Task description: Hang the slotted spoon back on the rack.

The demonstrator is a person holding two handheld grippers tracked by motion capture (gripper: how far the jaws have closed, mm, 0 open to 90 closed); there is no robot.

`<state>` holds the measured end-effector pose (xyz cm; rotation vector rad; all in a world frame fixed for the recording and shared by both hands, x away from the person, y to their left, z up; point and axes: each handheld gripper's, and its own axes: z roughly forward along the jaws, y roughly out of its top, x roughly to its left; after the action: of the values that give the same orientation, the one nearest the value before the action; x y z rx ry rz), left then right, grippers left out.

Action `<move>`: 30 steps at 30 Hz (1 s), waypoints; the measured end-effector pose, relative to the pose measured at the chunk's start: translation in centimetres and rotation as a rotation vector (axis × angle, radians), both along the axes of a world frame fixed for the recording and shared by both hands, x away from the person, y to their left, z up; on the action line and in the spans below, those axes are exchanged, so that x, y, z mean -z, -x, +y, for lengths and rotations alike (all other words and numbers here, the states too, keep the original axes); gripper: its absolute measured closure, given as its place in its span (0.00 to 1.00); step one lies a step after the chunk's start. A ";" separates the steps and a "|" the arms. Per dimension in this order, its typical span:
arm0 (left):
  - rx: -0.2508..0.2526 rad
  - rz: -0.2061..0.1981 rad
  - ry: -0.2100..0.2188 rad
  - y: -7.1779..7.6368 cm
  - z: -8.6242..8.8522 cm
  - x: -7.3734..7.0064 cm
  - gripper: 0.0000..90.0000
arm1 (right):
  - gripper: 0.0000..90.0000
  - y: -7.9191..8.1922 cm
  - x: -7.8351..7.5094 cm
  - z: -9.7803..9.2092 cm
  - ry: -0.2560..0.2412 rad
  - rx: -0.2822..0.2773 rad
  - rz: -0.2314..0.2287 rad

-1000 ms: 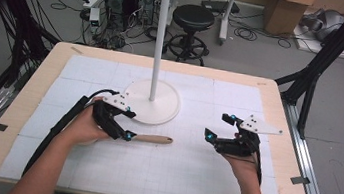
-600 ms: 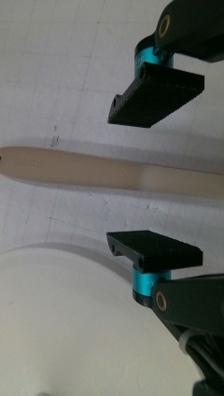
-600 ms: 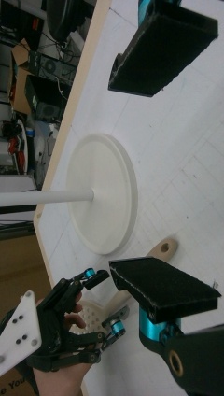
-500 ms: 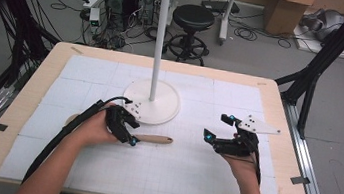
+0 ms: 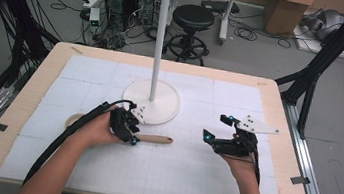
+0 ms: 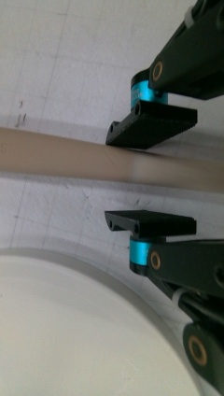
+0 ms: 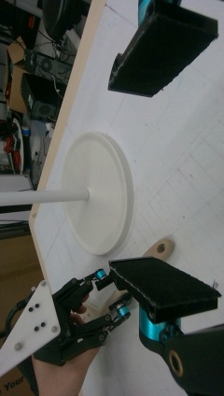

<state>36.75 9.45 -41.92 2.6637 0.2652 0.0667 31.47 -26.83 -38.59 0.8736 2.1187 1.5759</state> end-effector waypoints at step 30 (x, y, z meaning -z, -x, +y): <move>-0.038 -0.046 0.174 0.5 3.5 -4.7 0.83 | 0.13 -0.1 0.2 0.0 0.002 0.007 0.005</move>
<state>36.25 12.94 -37.26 2.4815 0.2927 0.1119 31.56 -26.84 -38.80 0.8843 2.1186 1.5693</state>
